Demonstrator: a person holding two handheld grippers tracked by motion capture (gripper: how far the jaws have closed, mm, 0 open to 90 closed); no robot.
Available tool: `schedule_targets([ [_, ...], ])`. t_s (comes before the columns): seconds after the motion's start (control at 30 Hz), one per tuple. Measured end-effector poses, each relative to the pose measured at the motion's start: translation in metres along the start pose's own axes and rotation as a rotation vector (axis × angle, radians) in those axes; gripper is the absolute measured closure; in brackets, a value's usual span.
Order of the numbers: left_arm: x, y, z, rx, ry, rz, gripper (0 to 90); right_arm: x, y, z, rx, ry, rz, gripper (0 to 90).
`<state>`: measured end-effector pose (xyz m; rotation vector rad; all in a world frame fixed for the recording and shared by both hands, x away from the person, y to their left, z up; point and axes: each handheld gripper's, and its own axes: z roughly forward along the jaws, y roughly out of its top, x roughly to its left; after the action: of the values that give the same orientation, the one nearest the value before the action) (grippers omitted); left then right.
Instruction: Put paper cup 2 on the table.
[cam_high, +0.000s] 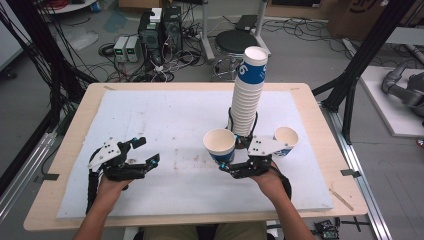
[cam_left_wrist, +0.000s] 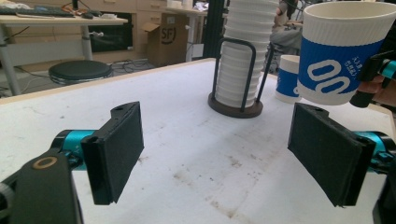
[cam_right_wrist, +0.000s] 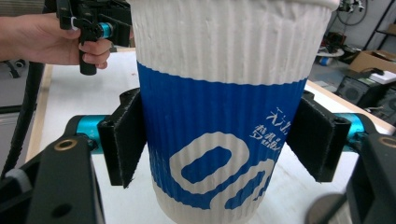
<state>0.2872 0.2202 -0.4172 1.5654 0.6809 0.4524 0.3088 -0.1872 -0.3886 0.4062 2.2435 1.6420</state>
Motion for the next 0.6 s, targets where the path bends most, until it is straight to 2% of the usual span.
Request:
schedule_targets([
  [0.2, 0.003, -0.001, -0.006, 0.002, 0.029, 0.004, 18.0, 0.0, 0.004, 0.021, -0.008, 0.007, 0.003, 26.7],
  [0.33, 0.004, -0.001, -0.006, 0.007, 0.03, 0.006, 18.0, 0.0, 0.005, 0.035, -0.019, 0.002, 0.022, 26.7],
  [0.6, 0.005, -0.002, -0.007, 0.004, 0.037, 0.001, 18.0, -0.003, 0.006, 0.062, -0.034, -0.036, 0.051, 26.7],
])
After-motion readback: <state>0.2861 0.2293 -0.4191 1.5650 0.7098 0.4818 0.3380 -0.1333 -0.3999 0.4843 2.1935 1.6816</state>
